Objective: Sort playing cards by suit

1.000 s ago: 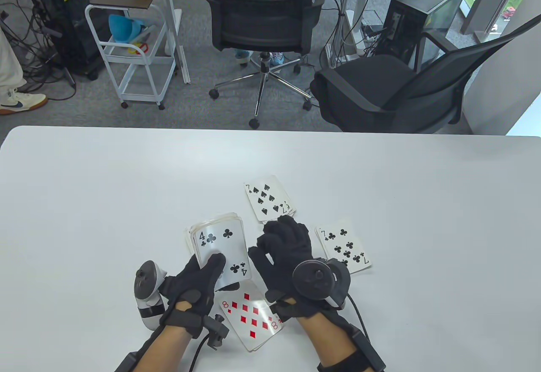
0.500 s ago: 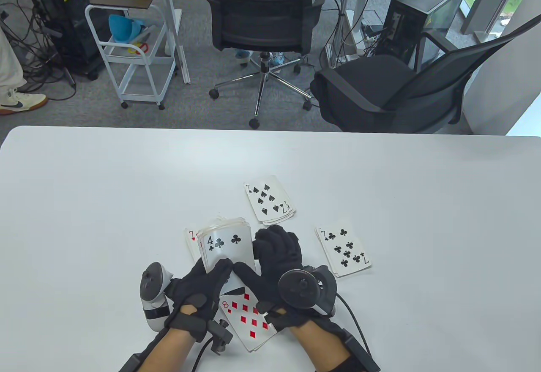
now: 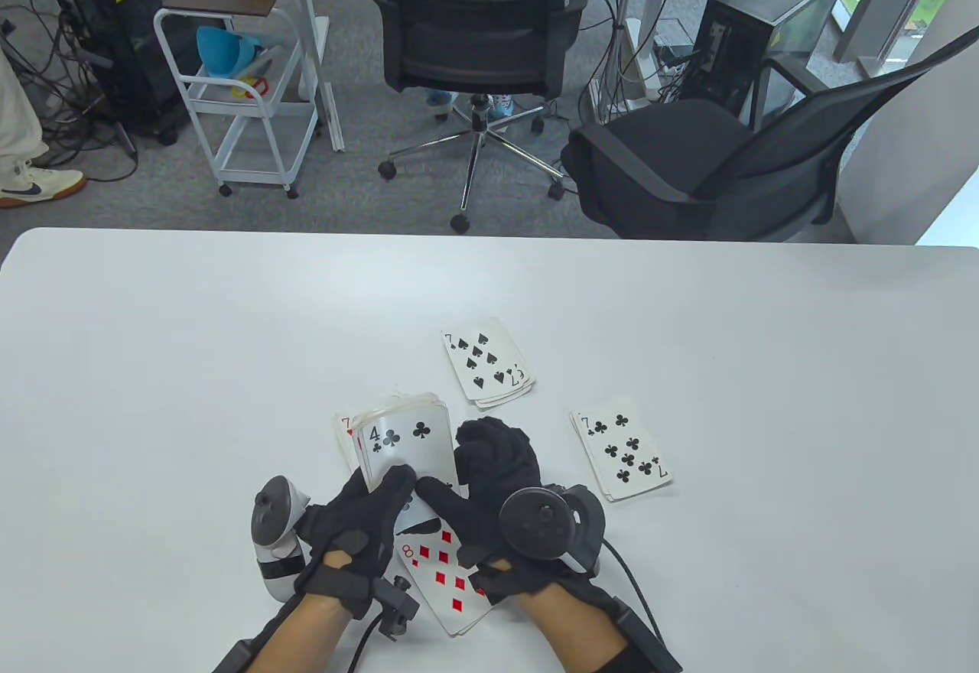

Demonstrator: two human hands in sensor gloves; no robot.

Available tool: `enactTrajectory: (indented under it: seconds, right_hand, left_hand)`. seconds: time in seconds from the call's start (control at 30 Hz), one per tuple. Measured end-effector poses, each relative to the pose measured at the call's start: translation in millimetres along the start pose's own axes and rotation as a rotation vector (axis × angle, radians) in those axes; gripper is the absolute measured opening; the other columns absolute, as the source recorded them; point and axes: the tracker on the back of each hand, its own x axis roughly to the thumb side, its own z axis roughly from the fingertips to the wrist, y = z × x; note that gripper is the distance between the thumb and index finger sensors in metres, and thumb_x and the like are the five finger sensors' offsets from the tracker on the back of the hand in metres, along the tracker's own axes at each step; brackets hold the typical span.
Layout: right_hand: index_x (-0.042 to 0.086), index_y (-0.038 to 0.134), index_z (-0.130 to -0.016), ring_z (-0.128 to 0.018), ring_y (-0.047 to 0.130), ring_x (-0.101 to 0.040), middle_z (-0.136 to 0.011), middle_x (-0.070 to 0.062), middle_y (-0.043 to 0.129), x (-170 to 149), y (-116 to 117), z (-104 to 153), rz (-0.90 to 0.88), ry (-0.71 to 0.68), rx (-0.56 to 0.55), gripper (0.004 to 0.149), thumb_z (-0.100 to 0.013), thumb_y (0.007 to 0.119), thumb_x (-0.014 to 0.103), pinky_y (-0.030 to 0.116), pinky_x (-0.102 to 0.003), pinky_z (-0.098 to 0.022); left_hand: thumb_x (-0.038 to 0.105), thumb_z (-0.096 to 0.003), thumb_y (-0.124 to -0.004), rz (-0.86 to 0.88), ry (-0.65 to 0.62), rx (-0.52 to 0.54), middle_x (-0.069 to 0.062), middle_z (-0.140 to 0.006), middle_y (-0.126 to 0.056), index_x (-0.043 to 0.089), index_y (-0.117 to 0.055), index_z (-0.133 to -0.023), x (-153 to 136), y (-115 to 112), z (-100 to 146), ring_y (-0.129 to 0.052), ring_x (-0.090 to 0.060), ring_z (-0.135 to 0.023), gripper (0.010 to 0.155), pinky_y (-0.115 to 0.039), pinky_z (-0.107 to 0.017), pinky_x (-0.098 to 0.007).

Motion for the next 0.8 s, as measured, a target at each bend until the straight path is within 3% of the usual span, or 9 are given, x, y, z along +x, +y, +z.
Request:
enactTrajectory:
  seconds: [0.1, 0.27, 0.53, 0.63, 0.8]
  right_hand:
    - [0.01, 0.072, -0.079, -0.097, 0.065, -0.047, -0.101, -0.016, 0.065, -1, -2, -1, -0.059, -0.007, -0.016, 0.047, -0.05, 0.084, 0.045, 0.049, -0.07, -0.07]
    - [0.008, 0.082, -0.077, -0.094, 0.073, -0.044, -0.096, -0.014, 0.077, 1, -11, -2, -0.004, -0.035, -0.074, 0.038, -0.053, 0.079, 0.038, 0.052, -0.069, -0.07]
    - [0.014, 0.079, -0.086, -0.096, 0.07, -0.044, -0.1, -0.014, 0.073, -14, -38, -10, 0.077, -0.001, -0.103, 0.043, -0.052, 0.086, 0.039, 0.051, -0.069, -0.07]
    - [0.017, 0.08, -0.087, -0.097, 0.069, -0.044, -0.1, -0.013, 0.074, -37, -70, -15, 0.2, 0.103, -0.191, 0.04, -0.053, 0.085, 0.037, 0.051, -0.069, -0.07]
    - [0.019, 0.08, -0.089, -0.099, 0.06, -0.049, -0.103, -0.016, 0.068, -103, -113, -9, 0.217, 0.417, -0.246, 0.037, -0.055, 0.082, 0.034, 0.044, -0.072, -0.07]
  left_hand:
    - [0.05, -0.0533, -0.081, 0.021, 0.008, -0.003, -0.001, -0.095, -0.086, 0.025, -0.068, -0.101, -1, 1, 0, -0.098, -0.028, -0.079, 0.055, -0.095, -0.046, -0.041]
    - [0.05, -0.0533, -0.081, 0.035, 0.02, -0.012, -0.001, -0.096, -0.084, 0.026, -0.066, -0.101, -1, -1, 0, -0.096, -0.029, -0.081, 0.056, -0.094, -0.047, -0.042]
    - [0.049, -0.0534, -0.082, 0.035, 0.025, -0.025, -0.001, -0.098, -0.083, 0.026, -0.065, -0.102, -2, -4, -1, -0.096, -0.029, -0.082, 0.056, -0.094, -0.048, -0.042]
    - [0.048, -0.0537, -0.081, 0.052, 0.019, -0.041, -0.001, -0.097, -0.084, 0.026, -0.066, -0.101, -1, -4, -1, -0.097, -0.029, -0.081, 0.055, -0.095, -0.047, -0.041]
    - [0.049, -0.0538, -0.081, 0.001, 0.012, -0.079, -0.001, -0.096, -0.085, 0.025, -0.067, -0.101, 1, -12, -1, -0.097, -0.029, -0.081, 0.055, -0.095, -0.047, -0.042]
